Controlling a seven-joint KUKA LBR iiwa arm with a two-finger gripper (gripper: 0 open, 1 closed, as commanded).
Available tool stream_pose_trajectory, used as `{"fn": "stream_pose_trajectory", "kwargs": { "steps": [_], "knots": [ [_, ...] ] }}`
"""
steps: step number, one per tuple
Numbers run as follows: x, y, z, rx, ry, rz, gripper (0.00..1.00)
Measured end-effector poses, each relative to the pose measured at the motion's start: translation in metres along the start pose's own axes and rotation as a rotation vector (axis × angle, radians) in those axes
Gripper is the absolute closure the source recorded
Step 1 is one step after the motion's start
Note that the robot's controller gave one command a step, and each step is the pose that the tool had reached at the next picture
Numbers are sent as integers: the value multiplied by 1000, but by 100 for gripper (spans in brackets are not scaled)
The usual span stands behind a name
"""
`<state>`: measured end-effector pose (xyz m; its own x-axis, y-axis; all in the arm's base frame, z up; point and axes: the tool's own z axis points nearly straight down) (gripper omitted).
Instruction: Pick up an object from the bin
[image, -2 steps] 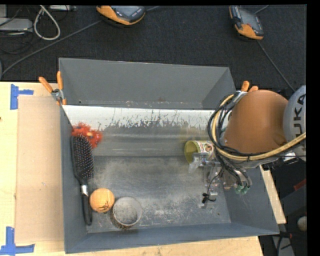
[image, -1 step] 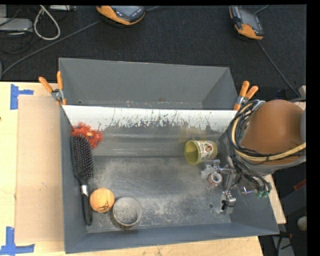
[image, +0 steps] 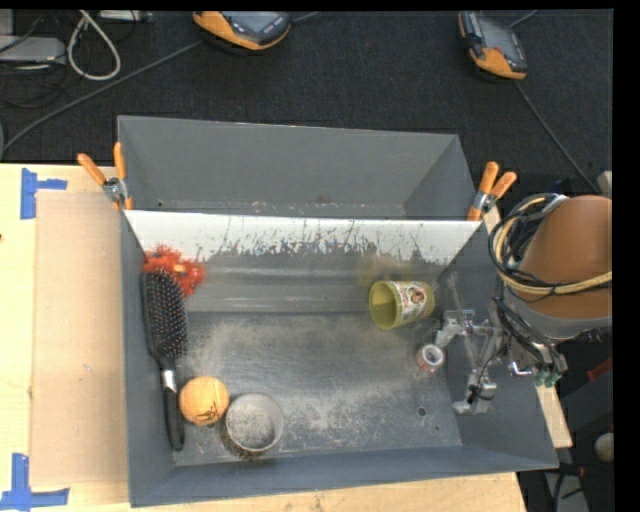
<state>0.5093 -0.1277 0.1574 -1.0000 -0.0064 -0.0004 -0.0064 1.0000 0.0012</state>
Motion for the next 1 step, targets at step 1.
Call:
{"fn": "stream_pose_trajectory", "kwargs": {
  "steps": [1],
  "knots": [
    [-48, -10, 11, -1, 1, -419, 0]
  ]
}}
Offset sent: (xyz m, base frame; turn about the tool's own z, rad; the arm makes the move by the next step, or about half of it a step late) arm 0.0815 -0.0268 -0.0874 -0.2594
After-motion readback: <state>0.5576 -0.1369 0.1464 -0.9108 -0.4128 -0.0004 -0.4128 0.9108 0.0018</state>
